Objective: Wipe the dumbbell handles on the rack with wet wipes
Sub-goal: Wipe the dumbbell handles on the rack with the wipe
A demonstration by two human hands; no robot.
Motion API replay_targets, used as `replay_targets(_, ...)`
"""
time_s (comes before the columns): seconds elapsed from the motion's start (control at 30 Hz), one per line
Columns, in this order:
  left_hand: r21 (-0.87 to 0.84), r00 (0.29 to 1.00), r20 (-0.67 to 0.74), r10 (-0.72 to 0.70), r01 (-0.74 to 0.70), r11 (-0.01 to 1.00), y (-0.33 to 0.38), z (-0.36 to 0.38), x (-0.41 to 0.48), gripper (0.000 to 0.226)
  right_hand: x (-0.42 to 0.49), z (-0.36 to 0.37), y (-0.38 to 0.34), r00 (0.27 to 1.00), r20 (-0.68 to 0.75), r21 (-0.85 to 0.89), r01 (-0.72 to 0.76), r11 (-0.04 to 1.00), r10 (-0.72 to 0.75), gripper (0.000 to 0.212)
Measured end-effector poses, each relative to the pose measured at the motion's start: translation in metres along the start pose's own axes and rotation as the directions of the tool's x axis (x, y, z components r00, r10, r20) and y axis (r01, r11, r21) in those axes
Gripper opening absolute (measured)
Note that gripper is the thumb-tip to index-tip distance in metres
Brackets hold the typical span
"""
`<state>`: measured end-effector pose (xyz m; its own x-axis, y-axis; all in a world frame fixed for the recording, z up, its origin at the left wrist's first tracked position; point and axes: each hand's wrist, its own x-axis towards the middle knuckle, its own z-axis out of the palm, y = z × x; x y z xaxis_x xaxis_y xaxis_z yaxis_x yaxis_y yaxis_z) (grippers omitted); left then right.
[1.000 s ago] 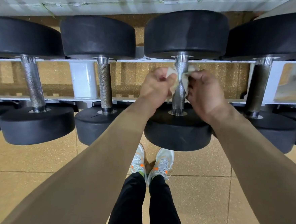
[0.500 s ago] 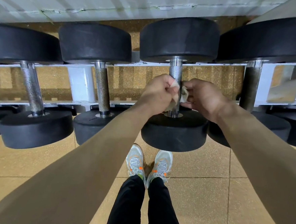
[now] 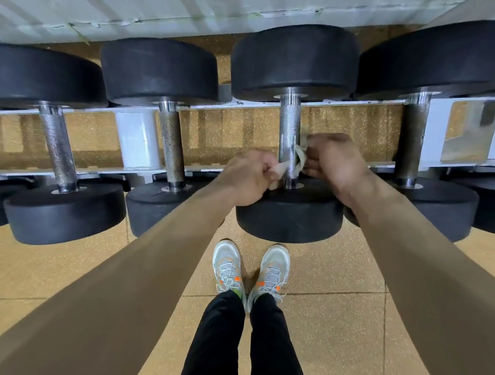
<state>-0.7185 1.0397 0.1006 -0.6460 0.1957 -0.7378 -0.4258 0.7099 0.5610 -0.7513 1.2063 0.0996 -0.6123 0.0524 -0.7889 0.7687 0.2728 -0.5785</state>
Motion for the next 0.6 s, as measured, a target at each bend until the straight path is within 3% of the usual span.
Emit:
replay_targets(0.1,0.009,1.000,-0.010,-0.009,0.009,1.000,0.002,-0.010,-0.007,0.017,-0.006,-0.010,0.002,1.000,0.014,-0.243,-0.013,0.970,0.017,0.032)
replay_targets(0.23,-0.052,0.991,-0.108,0.075,-0.081,0.995,0.009,-0.014,-0.034,0.009,-0.019,-0.016,-0.001,0.998,-0.054,-0.305,0.023,0.952,-0.041,0.023)
replay_targets(0.33,-0.187,0.974,-0.103,0.202,-0.218,0.958,0.022,-0.014,-0.060,0.009,-0.048,-0.010,0.000,0.972,-0.133,-0.198,0.164,0.966,-0.192,0.030)
replay_targets(0.4,-0.341,0.975,-0.067,0.213,-0.223,0.913,0.037,-0.014,-0.077,0.016,-0.069,-0.007,0.000,0.947,-0.068,-0.114,0.304,0.946,-0.313,0.049)
replay_targets(0.47,-0.524,0.987,-0.041,0.159,-0.156,0.837,0.052,-0.017,-0.093,0.018,-0.088,-0.010,-0.003,0.938,0.040,0.008,0.343,0.939,-0.343,0.060)
replay_targets(0.53,-0.618,0.994,-0.049,0.097,-0.106,0.779,0.066,-0.019,-0.106,0.019,-0.103,-0.020,-0.004,0.933,0.149,0.116,0.312,0.943,-0.327,0.045)
replay_targets(0.6,-0.589,0.990,-0.124,0.061,-0.123,0.799,0.076,-0.021,-0.117,0.019,-0.121,-0.035,-0.005,0.940,0.205,0.092,0.261,0.961,-0.275,0.021)
